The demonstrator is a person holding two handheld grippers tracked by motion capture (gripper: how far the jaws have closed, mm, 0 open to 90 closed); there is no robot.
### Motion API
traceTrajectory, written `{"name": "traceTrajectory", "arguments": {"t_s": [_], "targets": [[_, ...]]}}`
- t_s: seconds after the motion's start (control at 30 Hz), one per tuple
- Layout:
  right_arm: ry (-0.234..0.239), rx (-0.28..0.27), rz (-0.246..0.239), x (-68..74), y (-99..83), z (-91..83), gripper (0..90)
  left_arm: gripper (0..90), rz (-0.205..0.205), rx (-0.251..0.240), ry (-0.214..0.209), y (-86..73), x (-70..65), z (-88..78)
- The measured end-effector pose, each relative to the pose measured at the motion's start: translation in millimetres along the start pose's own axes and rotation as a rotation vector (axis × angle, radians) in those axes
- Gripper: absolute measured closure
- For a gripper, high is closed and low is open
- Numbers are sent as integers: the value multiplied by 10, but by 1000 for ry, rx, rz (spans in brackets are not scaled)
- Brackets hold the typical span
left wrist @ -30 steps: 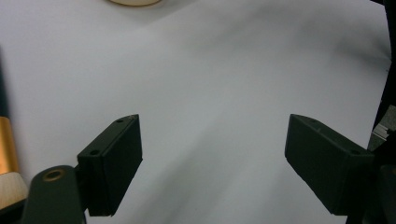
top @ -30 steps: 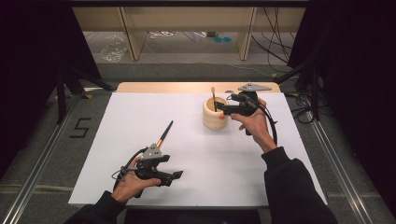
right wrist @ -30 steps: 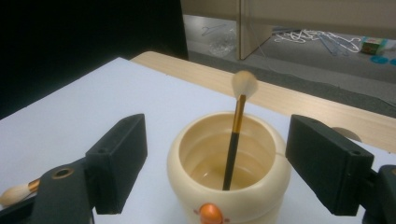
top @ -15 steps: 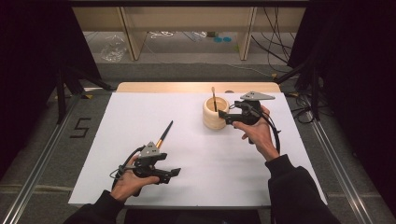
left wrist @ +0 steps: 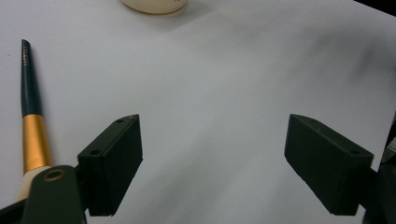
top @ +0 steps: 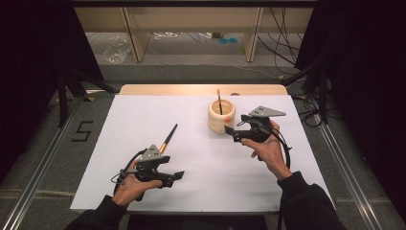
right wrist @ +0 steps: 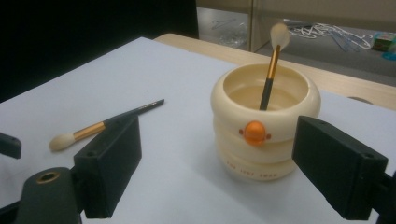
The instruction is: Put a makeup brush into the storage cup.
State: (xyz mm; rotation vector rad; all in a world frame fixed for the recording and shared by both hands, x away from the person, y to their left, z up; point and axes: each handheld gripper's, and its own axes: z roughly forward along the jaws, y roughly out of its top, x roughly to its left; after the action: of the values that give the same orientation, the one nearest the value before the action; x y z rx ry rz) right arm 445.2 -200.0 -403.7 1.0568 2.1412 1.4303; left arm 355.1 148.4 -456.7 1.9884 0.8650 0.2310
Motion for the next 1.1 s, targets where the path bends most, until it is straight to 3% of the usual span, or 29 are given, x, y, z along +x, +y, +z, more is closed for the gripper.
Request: {"name": "traceTrajectory", "arguments": {"t_s": [0.23, 0.43, 0.63, 0.9, 1.1], "targets": [[2, -14, 2, 63, -94, -23, 167, 189, -11, -4, 0, 15, 4, 18], [18, 21, -2, 137, -149, -63, 166, 189, -7, -7, 4, 21, 13, 7], [36, 4, 7, 178, -221, -99, 165, 189, -10, -8, 5, 14, 9, -1], [42, 49, -7, 261, -349, -155, 165, 189, -18, -12, 8, 20, 30, -8], [65, 48, -9, 305, -400, -192, 165, 188, -22, -14, 13, 17, 38, -19]]}}
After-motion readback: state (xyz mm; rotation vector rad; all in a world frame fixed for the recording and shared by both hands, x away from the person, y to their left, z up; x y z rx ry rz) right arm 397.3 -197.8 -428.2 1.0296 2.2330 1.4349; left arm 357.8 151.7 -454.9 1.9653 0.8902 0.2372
